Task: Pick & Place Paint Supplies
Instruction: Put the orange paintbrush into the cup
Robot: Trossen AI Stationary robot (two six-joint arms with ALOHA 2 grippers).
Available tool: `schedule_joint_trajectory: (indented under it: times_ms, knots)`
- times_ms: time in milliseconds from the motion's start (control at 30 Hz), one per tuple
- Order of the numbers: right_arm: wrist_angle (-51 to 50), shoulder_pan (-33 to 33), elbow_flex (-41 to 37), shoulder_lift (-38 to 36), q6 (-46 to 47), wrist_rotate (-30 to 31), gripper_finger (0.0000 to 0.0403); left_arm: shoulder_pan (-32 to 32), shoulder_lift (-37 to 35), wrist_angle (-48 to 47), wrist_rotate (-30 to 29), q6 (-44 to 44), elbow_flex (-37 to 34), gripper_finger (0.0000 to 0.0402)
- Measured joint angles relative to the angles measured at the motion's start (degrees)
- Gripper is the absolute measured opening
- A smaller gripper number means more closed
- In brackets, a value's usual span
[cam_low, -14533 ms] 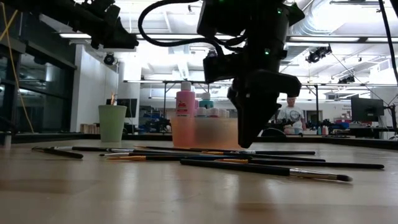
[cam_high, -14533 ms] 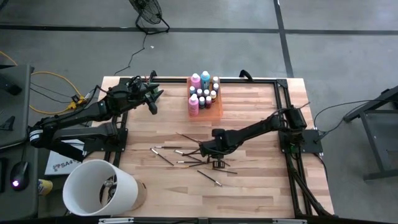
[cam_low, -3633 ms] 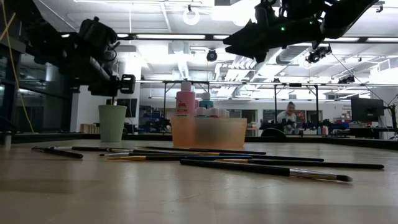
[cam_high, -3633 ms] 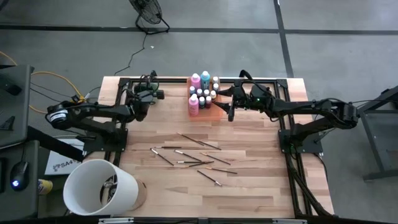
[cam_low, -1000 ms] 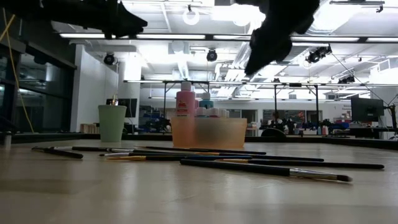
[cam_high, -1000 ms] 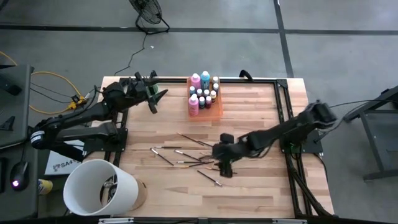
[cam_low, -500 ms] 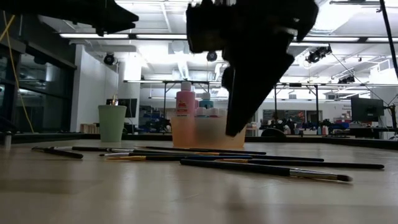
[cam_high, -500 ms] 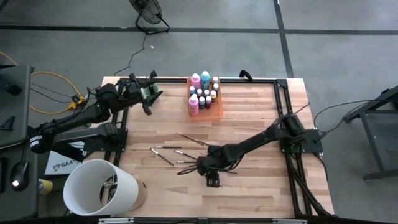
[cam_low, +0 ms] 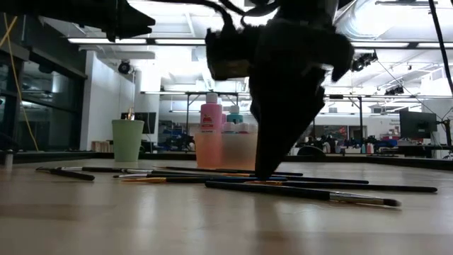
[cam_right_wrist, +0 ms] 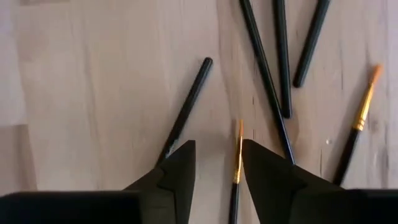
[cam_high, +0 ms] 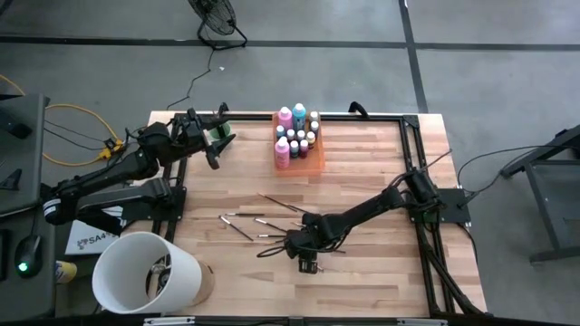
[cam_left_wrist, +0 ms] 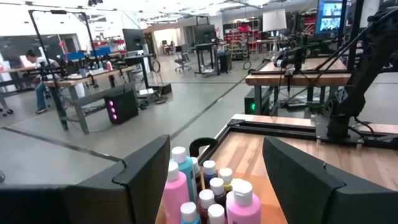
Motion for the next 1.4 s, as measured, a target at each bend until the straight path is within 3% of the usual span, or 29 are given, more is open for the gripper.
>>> schedule_joint_trajectory:
  times_ms: [1067,1400]
  knots:
    - [2.1,-1.0,0.0,3.0,-6.0,5.9,0.0115,0.0,0.0,-1.0,-0.1,0.2,0.0,0.0253]
    - [-0.3,-1.0,0.0,3.0,-4.4,6.6,0.0048,0.0,0.0,-1.4,-0.1,0.2,0.0,0.0253]
